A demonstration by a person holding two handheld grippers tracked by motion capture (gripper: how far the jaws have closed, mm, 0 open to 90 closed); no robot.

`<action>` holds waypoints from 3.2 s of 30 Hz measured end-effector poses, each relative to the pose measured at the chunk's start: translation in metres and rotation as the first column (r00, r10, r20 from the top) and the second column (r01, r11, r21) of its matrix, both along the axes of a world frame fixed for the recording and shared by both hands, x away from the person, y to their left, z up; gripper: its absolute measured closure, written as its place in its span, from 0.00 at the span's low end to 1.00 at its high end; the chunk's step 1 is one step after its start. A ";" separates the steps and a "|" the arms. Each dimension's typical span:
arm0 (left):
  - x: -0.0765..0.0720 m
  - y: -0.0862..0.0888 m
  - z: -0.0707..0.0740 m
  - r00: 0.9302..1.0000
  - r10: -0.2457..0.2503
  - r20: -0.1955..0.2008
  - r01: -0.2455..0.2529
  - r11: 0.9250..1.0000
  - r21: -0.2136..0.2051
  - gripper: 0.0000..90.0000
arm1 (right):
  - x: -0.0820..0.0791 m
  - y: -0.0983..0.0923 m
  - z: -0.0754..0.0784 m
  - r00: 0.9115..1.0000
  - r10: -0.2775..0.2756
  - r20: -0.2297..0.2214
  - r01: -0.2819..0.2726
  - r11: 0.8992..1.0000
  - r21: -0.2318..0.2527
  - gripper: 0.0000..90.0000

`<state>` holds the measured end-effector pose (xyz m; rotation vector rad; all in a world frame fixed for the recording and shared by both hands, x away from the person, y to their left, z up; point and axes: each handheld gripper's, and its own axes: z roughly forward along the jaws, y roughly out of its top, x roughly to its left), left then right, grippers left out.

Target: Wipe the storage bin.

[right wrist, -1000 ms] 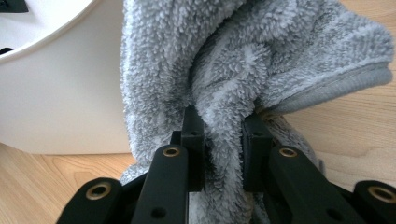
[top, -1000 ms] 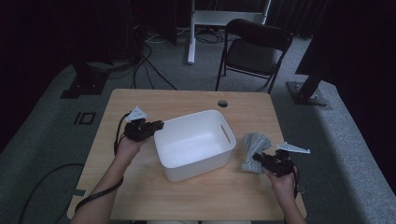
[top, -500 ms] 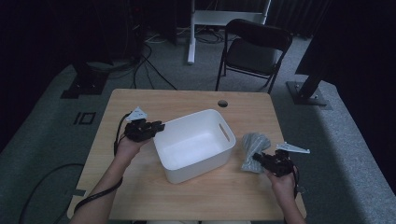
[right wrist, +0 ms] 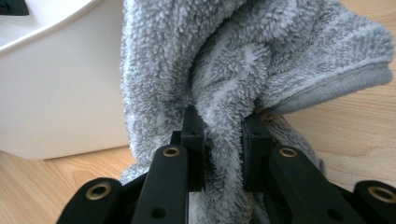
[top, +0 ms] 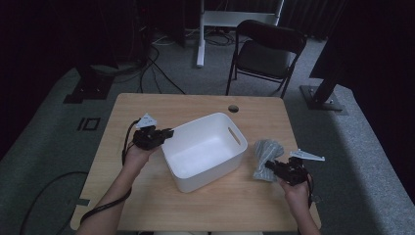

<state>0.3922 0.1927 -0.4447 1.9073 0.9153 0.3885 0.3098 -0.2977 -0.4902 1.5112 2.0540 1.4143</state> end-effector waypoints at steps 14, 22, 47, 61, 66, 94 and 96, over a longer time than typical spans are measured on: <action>-0.016 0.006 -0.001 0.993 0.121 -0.005 -0.121 0.993 -0.012 0.95 | 0.001 0.004 0.001 1.000 0.010 0.001 -0.010 1.000 -0.004 0.84; -0.024 0.004 0.000 0.989 0.149 -0.020 -0.149 0.989 -0.010 0.95 | 0.003 0.011 0.007 1.000 0.025 0.015 -0.025 1.000 -0.003 0.84; -0.059 0.006 -0.002 0.992 0.126 -0.007 -0.126 0.992 -0.008 0.93 | 0.020 0.049 0.039 0.992 0.070 0.101 -0.074 0.996 0.043 0.84; -0.060 0.004 -0.004 0.999 0.042 0.021 -0.041 0.999 -0.016 0.93 | 0.026 0.064 0.042 0.989 0.085 0.119 -0.089 0.995 0.034 0.84; -0.059 0.003 -0.007 0.998 0.028 0.054 -0.027 1.000 -0.016 0.95 | 0.027 0.068 0.040 0.990 0.079 0.118 -0.081 0.997 0.016 0.84; -0.058 -0.004 -0.009 0.996 0.000 0.084 -0.001 1.000 0.013 0.97 | 0.035 0.076 0.006 0.998 0.064 0.016 -0.063 0.997 -0.034 0.84; -0.059 -0.005 -0.009 0.996 -0.001 0.086 0.000 1.000 0.013 0.97 | 0.036 0.076 0.003 0.998 0.063 0.007 -0.062 0.997 -0.034 0.84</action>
